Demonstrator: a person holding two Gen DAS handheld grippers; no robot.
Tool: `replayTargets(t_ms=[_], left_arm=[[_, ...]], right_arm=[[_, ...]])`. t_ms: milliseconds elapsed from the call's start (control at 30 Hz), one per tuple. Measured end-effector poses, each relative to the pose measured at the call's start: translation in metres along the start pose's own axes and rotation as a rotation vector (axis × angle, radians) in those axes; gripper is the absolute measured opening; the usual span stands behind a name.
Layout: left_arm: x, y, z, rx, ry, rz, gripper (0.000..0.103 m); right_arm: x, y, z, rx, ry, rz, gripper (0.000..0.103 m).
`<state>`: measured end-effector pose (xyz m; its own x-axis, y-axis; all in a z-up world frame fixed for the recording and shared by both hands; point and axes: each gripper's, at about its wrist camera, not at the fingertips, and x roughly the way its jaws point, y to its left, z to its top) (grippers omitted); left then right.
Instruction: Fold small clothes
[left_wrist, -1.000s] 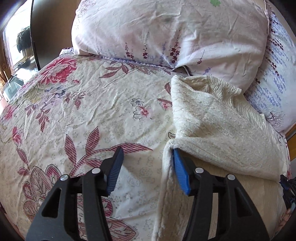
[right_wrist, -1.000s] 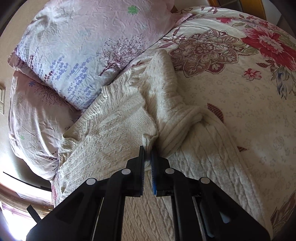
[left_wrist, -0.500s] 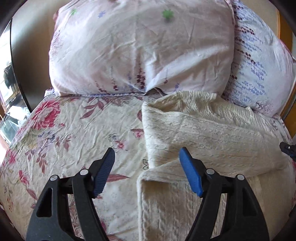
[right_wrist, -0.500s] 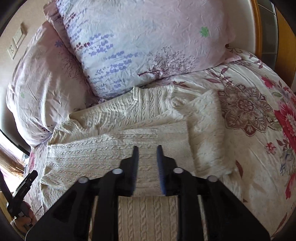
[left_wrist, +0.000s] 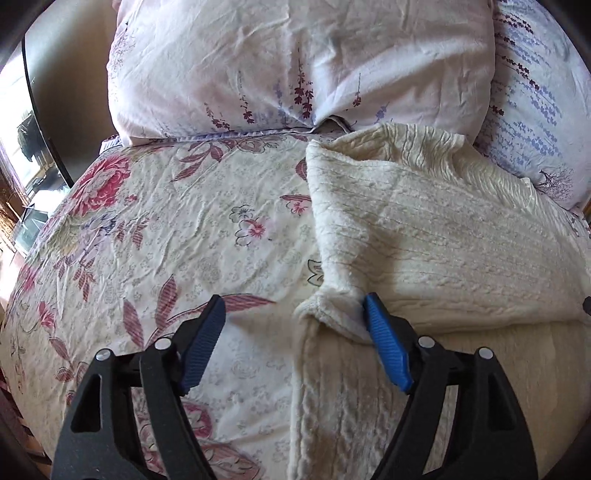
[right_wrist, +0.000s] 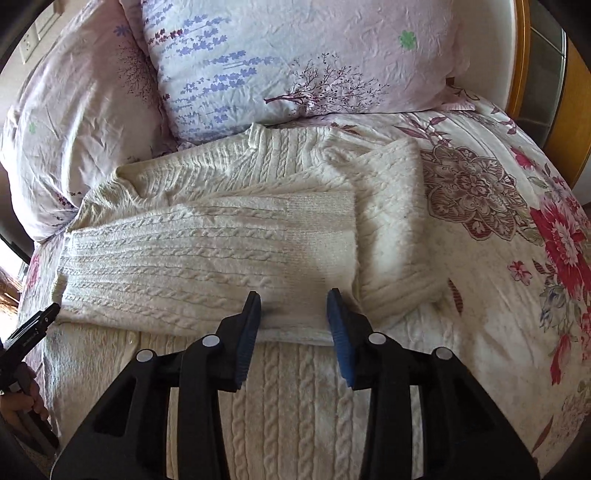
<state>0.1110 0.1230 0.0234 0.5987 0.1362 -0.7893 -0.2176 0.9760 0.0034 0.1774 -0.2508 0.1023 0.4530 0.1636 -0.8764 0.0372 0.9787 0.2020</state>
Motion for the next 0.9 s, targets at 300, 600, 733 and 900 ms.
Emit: replayTargets(t_ms=[300, 600, 733, 900], left_arm=[[-0.060, 0.068, -0.067, -0.179, 0.088, -0.292, 0.083], [-0.087, 0.065, -0.122, -0.273, 0.171, -0.445, 0.071], [-0.094, 0.060, -0.138, -0.313, 0.211, -0.529, 0.059], [-0.099, 0.055, -0.154, -0.349, 0.254, -0.580, 0.043]], right_arm=[[-0.073, -0.100, -0.046, 0.244, 0.027, 0.206, 0.060], [-0.077, -0.144, -0.105, 0.430, 0.227, 0.415, 0.060], [-0.074, -0.143, -0.125, 0.462, 0.285, 0.527, 0.056], [-0.069, -0.139, -0.147, 0.489, 0.374, 0.640, 0.037]])
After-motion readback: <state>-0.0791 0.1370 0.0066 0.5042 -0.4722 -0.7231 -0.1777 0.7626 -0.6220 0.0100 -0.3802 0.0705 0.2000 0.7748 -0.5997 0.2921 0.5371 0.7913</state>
